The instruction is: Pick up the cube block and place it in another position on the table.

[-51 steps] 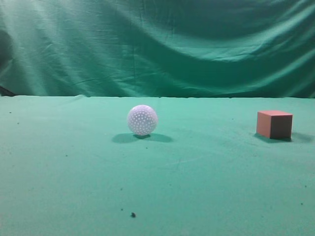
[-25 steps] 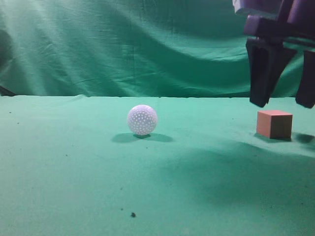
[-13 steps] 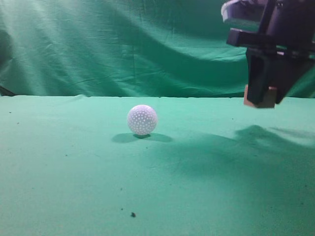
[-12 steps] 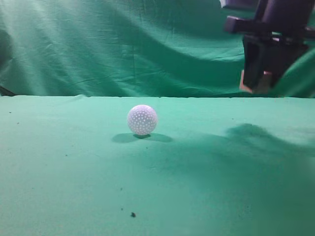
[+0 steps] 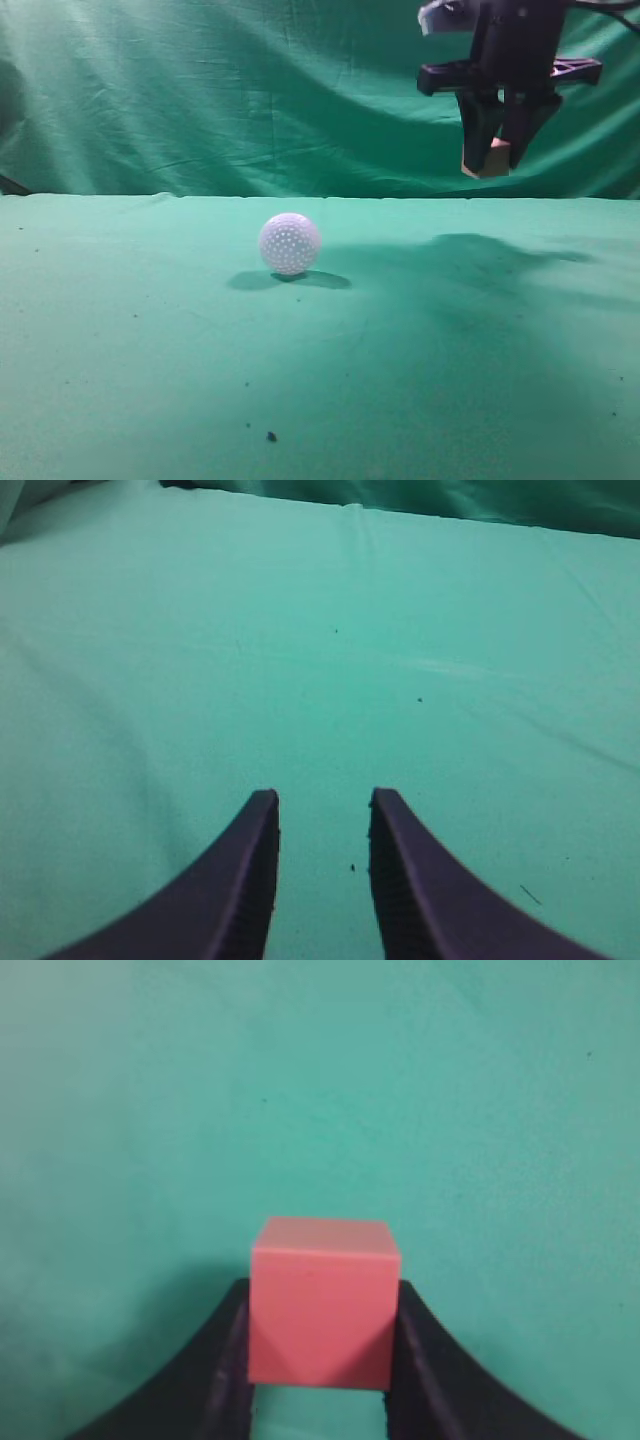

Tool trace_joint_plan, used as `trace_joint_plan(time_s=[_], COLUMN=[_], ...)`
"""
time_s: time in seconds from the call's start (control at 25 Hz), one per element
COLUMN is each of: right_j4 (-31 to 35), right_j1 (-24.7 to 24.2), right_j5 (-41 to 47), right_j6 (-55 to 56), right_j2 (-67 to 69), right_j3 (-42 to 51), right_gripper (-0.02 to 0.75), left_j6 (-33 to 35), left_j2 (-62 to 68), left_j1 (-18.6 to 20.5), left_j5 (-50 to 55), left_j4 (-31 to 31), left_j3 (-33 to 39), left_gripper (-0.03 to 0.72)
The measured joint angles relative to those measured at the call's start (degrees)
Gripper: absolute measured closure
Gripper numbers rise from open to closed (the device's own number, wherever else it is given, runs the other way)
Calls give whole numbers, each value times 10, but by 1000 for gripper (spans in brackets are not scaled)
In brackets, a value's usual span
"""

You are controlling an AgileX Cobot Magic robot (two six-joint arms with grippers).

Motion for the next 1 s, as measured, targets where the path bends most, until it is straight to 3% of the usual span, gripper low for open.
trace_joint_plan(time_s=[0.32, 0.44, 0.48, 0.56, 0.68, 0.88, 1.0], right_j4=[33, 38, 38, 40, 40, 46, 46], right_j1=[-19, -19, -19, -19, -19, -19, -19], right_j5=[18, 32, 32, 50, 76, 108, 137], right_j6=[-5, -5, -5, -5, -5, -5, -5], right_j2=[64, 72, 72, 70, 42, -78, -162], right_j3=[-38, -38, -38, -46, -69, -82, -82], right_gripper=[515, 370, 370, 222, 218, 640, 738], left_j6=[0, 0, 0, 0, 0, 0, 0], left_j2=[0, 0, 0, 0, 0, 0, 0], left_j1=[0, 0, 0, 0, 0, 0, 0], left_j5=[0, 0, 0, 0, 0, 0, 0], left_j4=[0, 0, 0, 0, 0, 0, 0], left_j3=[0, 0, 0, 0, 0, 0, 0], left_gripper=[426, 426, 426, 426, 426, 426, 426])
